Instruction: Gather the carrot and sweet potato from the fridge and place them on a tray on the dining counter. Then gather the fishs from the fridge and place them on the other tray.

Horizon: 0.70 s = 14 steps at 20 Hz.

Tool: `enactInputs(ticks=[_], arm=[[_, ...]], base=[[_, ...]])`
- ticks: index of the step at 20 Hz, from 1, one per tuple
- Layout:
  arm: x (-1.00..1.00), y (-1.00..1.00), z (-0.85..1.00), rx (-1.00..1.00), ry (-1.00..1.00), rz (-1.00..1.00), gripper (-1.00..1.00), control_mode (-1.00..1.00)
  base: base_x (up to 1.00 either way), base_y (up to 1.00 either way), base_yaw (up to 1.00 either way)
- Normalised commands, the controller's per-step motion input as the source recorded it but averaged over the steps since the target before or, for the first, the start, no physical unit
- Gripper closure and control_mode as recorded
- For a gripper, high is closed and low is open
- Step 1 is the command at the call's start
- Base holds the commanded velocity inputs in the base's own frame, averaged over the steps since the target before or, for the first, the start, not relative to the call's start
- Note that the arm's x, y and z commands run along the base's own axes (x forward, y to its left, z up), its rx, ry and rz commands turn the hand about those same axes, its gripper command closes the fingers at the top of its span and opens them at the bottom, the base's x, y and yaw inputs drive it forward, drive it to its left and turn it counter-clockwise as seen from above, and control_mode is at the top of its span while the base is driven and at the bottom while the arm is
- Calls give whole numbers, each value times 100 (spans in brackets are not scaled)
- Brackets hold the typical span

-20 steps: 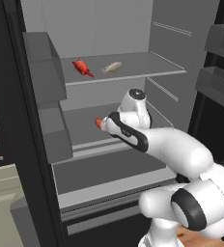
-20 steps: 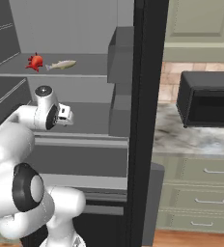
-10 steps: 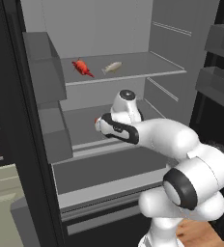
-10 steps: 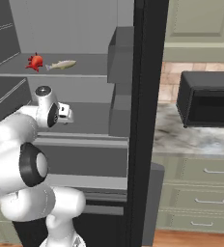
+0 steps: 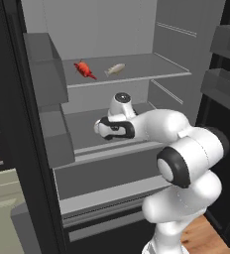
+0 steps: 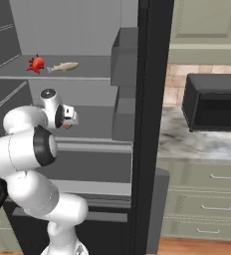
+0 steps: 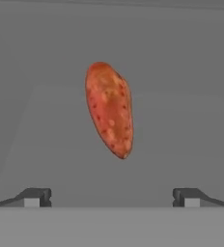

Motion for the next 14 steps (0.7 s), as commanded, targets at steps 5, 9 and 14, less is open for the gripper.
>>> enactInputs(ticks=[5, 9, 14], arm=[[47, 12, -19, -1, 2, 0, -100, -100], [40, 6, -22, -1, 4, 0, -100, -100], [44, 9, -20, -1, 3, 0, -100, -100]], base=[[0, 0, 0], [0, 0, 0], [0, 0, 0]])
